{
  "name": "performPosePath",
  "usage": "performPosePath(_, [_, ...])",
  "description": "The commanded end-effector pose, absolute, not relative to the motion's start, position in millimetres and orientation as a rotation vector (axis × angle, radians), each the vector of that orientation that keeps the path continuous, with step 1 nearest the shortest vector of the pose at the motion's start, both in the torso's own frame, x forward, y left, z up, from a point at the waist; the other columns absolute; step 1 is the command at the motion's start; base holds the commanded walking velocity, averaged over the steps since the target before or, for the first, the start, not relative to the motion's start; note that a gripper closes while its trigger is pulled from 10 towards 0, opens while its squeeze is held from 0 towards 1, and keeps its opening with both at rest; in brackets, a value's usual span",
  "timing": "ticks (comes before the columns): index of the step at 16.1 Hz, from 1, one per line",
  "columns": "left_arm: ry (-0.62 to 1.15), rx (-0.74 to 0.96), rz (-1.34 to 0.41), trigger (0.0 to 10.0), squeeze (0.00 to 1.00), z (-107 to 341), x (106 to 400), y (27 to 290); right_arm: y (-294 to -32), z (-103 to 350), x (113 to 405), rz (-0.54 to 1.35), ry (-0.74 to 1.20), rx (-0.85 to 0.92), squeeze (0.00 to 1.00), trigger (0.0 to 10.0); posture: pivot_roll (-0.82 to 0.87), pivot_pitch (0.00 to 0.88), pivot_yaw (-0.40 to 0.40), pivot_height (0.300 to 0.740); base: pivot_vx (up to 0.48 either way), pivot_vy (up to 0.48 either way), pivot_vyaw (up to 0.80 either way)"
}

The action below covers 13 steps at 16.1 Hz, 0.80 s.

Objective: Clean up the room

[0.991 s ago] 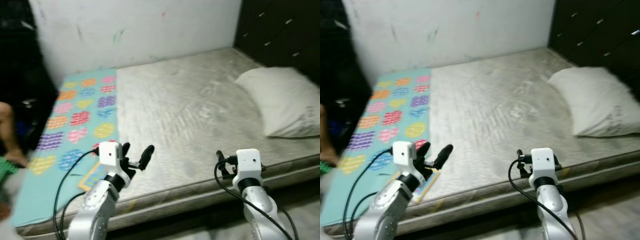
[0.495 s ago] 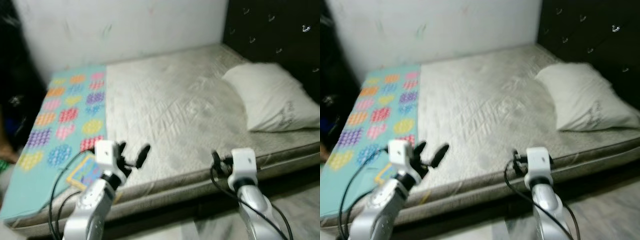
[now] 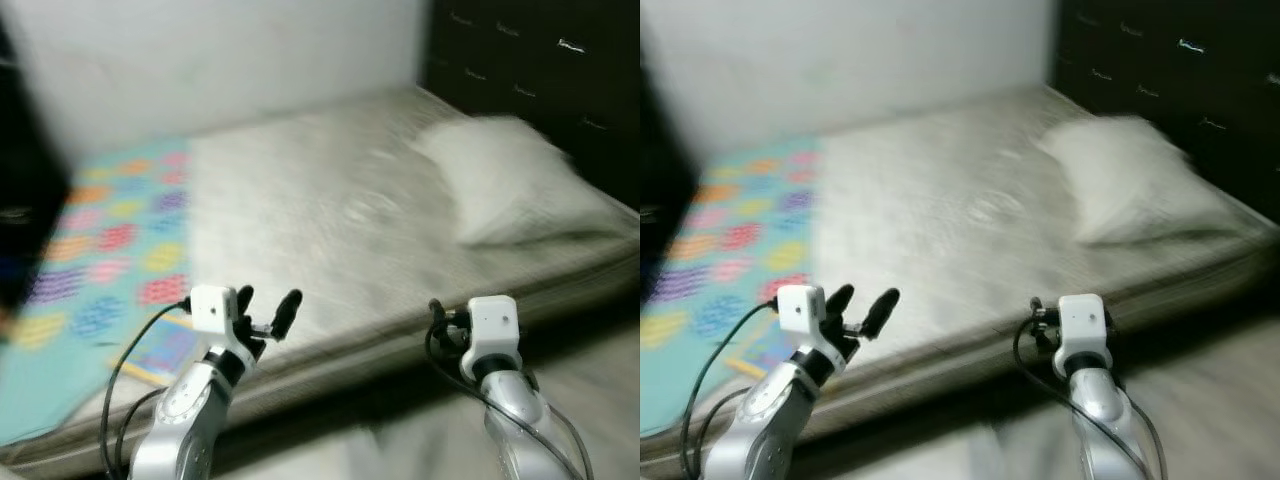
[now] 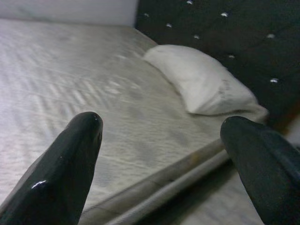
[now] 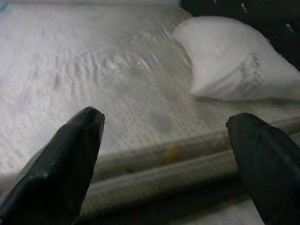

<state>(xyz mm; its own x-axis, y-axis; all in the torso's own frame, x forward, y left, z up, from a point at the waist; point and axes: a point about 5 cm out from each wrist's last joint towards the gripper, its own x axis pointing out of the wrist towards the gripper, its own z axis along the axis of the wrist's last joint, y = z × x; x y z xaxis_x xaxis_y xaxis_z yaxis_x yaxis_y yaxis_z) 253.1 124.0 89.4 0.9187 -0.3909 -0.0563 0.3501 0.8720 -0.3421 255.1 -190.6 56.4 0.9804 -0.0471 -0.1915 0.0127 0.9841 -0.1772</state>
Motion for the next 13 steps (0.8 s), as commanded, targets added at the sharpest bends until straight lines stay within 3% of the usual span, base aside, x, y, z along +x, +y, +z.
performPosePath(1, [0.114, -0.322, -0.378, 10.0, 0.00, 91.5, 253.2, 129.0, -186.0, 63.5, 261.1, -0.013, 0.166, -0.167, 0.00, 10.0, -0.14, 0.000, 0.076, 0.740, 0.240, 0.000, 0.00])
performPosePath(13, [0.105, -0.292, -0.348, 10.0, 0.00, 90.6, 256.0, 131.7, -185.4, 63.2, 260.9, -0.004, 0.165, -0.166, 0.00, 10.0, -0.14, 0.000, 0.078, 0.740, 0.000, 0.000, 0.00])
